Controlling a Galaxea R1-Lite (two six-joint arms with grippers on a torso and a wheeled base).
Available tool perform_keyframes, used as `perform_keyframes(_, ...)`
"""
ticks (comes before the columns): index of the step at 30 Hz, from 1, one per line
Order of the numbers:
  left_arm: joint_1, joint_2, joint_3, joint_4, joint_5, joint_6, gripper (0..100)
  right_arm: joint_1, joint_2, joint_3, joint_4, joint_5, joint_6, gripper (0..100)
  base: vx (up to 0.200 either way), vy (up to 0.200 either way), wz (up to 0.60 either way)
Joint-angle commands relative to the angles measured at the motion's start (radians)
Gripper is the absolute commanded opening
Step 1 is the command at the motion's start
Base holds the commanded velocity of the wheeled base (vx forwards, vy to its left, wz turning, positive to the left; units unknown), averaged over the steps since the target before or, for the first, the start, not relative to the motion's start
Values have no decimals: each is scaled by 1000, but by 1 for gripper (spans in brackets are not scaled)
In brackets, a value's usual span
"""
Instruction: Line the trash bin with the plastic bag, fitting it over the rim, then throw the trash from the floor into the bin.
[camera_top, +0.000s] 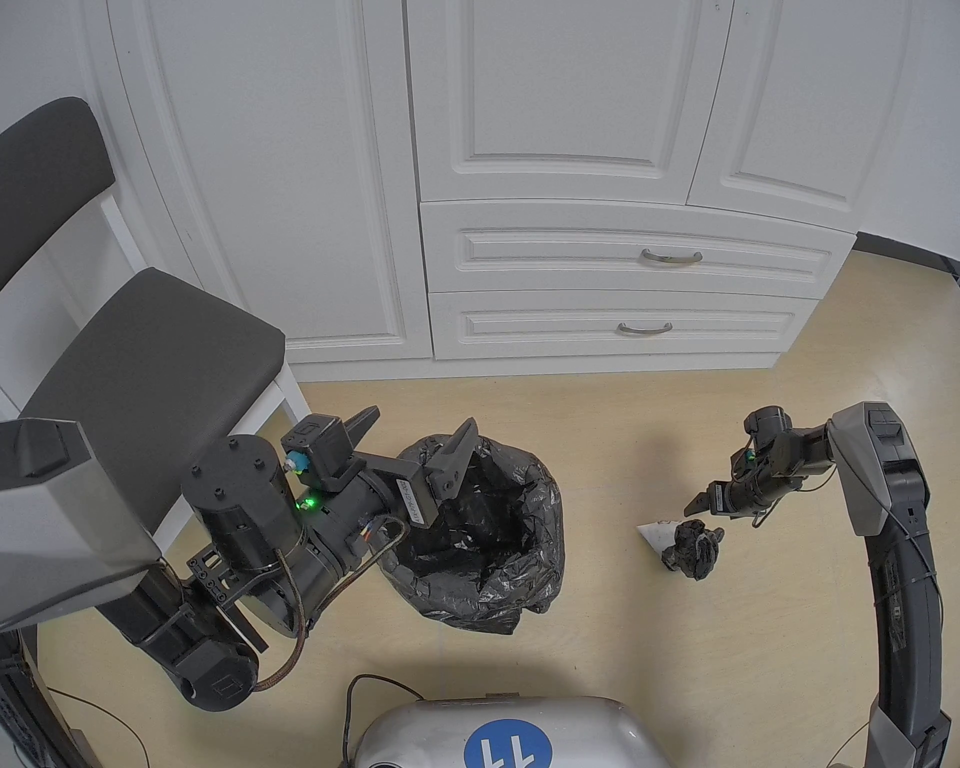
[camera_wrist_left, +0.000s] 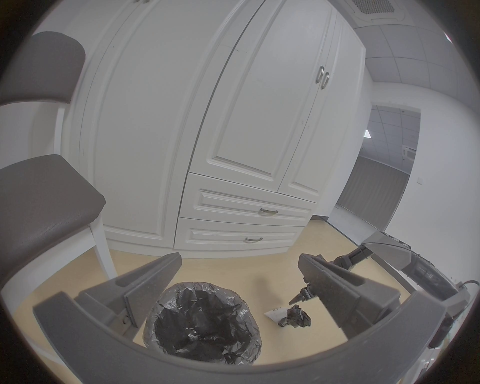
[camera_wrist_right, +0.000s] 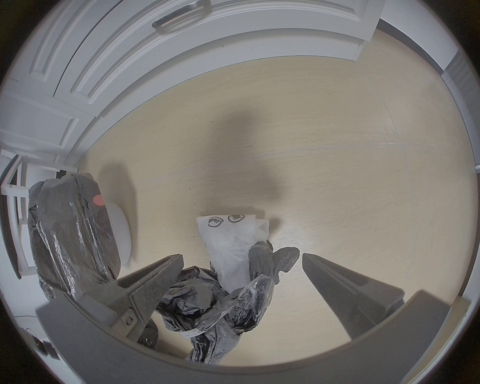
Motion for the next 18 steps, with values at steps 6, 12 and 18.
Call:
perform_keyframes(6, -1, 2, 6, 0, 0, 1, 100, 2, 4, 6, 1, -2, -8, 100, 0, 0, 0)
perform_keyframes(12, -7, 15, 7, 0, 2, 1, 100, 27, 73, -4, -8, -19, -66, 100, 0, 0, 0)
perform_keyframes(18, -8, 19, 6, 0, 2, 4, 100, 73, 119, -9, -19, -105, -80, 100, 0, 0, 0)
